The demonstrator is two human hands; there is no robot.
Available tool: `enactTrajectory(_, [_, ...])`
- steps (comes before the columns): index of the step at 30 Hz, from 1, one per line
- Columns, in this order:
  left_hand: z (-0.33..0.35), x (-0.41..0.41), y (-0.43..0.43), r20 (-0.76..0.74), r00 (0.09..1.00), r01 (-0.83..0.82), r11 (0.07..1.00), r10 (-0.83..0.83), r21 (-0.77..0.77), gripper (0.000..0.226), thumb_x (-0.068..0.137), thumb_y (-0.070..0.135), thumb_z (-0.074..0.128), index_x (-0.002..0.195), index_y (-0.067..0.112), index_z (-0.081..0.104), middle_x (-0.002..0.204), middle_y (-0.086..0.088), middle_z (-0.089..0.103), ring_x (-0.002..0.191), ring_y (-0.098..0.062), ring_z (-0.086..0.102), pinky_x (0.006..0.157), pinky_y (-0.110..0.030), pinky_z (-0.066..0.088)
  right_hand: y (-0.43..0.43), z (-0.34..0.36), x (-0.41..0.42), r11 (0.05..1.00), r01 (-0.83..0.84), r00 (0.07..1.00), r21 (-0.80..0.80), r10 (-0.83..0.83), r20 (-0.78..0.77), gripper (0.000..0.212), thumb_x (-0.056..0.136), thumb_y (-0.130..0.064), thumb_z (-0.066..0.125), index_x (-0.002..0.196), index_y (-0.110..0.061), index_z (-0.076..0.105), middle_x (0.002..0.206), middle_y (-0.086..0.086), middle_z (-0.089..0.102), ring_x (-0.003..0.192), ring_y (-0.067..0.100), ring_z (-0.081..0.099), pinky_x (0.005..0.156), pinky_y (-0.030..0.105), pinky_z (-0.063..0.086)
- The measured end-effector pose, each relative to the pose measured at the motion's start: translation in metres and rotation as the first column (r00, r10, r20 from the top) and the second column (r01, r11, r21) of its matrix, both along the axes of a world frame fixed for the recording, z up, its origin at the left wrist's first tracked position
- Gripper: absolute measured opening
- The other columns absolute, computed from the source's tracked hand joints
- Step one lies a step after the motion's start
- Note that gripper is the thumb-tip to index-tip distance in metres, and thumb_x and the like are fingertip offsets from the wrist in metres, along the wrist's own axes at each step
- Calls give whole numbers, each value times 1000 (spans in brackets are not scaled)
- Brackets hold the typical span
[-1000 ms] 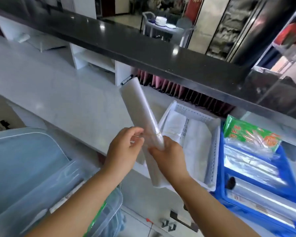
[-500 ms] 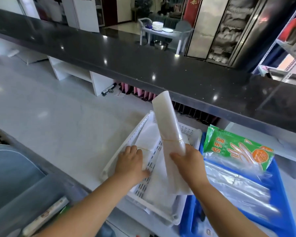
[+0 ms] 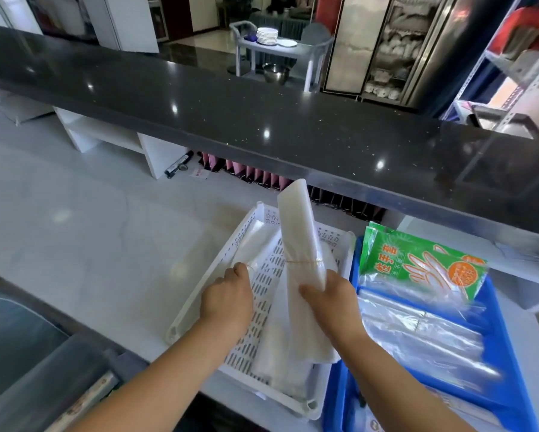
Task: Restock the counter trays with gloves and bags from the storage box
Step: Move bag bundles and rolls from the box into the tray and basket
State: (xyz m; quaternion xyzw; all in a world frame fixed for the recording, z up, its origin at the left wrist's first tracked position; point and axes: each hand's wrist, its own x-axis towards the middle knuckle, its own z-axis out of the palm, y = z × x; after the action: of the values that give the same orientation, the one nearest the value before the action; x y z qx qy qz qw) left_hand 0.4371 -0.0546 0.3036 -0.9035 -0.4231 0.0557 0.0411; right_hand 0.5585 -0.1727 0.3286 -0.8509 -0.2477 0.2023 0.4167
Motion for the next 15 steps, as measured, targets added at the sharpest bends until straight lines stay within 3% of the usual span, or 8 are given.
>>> enactTrajectory(2, [7,-5,2,-16,999,31,997,-30,75,48,72,23,68,115,8,55,85,0,65,64,-12,63,45,-24,43,1,0,-1,1000,15,1000,-6,-15,-2,13,77,-21,64,88,-15,60,79,2,64,71,21,62,63,34,54])
enactTrajectory(3, [10,-8,4,-32,999,38,996,-36,79,47,72,23,68,115,9,56,86,-1,65,65,-12,64,47,-23,45,1,-1,-1,1000,23,1000,-10,-23,-4,13,77,-21,63,88,-16,60,79,2,64,71,21,62,63,35,54])
enactTrajectory(6, [1,-6,15,-14,995,95,995,-95,-27,49,81,-2,53,127,3,36,110,-9,59,92,-24,64,64,-29,47,3,-1,-1,998,52,999,-24,-52,-5,10,77,-20,63,84,-16,59,75,1,63,68,20,62,60,33,53])
enactTrajectory(9, [8,-3,27,91,993,86,994,-79,-71,52,81,-3,53,129,5,35,107,-8,62,90,-26,64,63,-32,46,2,-1,-2,997,78,997,-18,-78,10,8,75,-19,63,81,-15,60,72,1,63,65,18,61,54,28,48])
enactTrajectory(11, [15,-6,33,240,971,68,978,-19,-196,51,81,2,51,129,8,34,90,-6,61,77,-27,61,57,-32,43,1,-1,-2,995,97,995,5,-97,14,5,75,-18,63,76,-19,58,68,-3,62,61,12,59,48,24,42])
enactTrajectory(13, [18,-9,35,403,913,81,939,64,-334,37,80,10,52,114,14,38,75,1,51,66,-25,53,49,-28,37,2,-1,-3,992,125,992,29,-125,-2,9,74,-17,63,70,-21,57,63,-6,60,56,10,57,45,23,38])
enactTrajectory(15, [17,-10,36,450,881,115,857,145,-502,27,79,18,55,100,18,38,76,4,48,68,-22,52,46,-25,33,4,-3,-6,986,161,987,43,-160,-23,12,74,-17,63,66,-19,55,58,-5,57,51,12,53,45,24,37])
